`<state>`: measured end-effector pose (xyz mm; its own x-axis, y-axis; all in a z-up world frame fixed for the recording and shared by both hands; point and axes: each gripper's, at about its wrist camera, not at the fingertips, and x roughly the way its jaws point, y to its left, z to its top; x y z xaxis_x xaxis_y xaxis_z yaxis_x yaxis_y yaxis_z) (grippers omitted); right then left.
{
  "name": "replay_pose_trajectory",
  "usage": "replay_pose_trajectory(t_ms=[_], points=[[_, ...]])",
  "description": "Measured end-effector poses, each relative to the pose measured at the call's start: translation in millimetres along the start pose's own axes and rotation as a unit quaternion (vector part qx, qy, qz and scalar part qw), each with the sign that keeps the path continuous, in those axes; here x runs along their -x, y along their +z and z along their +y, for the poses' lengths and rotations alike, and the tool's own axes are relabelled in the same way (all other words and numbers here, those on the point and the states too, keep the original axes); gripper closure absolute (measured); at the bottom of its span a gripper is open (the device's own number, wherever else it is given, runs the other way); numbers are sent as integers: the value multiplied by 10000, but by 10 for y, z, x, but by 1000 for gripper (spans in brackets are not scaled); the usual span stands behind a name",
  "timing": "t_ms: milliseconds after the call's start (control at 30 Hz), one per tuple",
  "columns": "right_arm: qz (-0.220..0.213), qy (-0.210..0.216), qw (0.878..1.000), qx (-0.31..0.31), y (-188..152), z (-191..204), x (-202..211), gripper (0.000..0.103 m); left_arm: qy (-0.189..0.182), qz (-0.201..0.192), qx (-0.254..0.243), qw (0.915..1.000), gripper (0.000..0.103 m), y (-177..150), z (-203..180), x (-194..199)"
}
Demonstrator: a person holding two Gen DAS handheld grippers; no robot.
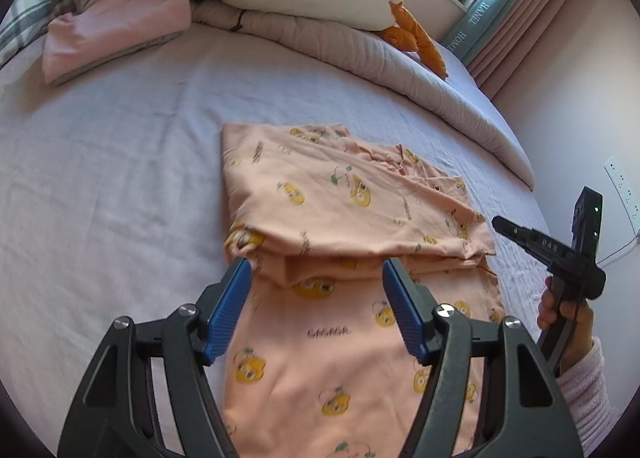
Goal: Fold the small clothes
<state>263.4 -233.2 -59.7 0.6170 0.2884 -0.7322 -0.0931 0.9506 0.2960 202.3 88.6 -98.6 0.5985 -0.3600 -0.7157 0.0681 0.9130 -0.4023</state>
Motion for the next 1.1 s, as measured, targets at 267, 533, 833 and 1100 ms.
replay_pose_trajectory(t_ms=[267, 533, 833, 1100], points=[[518, 55, 9986, -5, -239, -36, -325, 86, 318, 448, -191, 9983, 73, 265, 5, -690], [407, 183, 9988, -221, -291, -143, -232, 91, 245, 455, -168, 9985, 77, 93, 197, -697], [548, 59, 9985, -75, -626, -120, 106, 91, 143, 576, -228, 9980, 74, -388, 219, -229], [538, 269, 9970, -481, -1013, -275, 545, 67, 200, 364, 210, 9989, 46, -869, 402, 347]])
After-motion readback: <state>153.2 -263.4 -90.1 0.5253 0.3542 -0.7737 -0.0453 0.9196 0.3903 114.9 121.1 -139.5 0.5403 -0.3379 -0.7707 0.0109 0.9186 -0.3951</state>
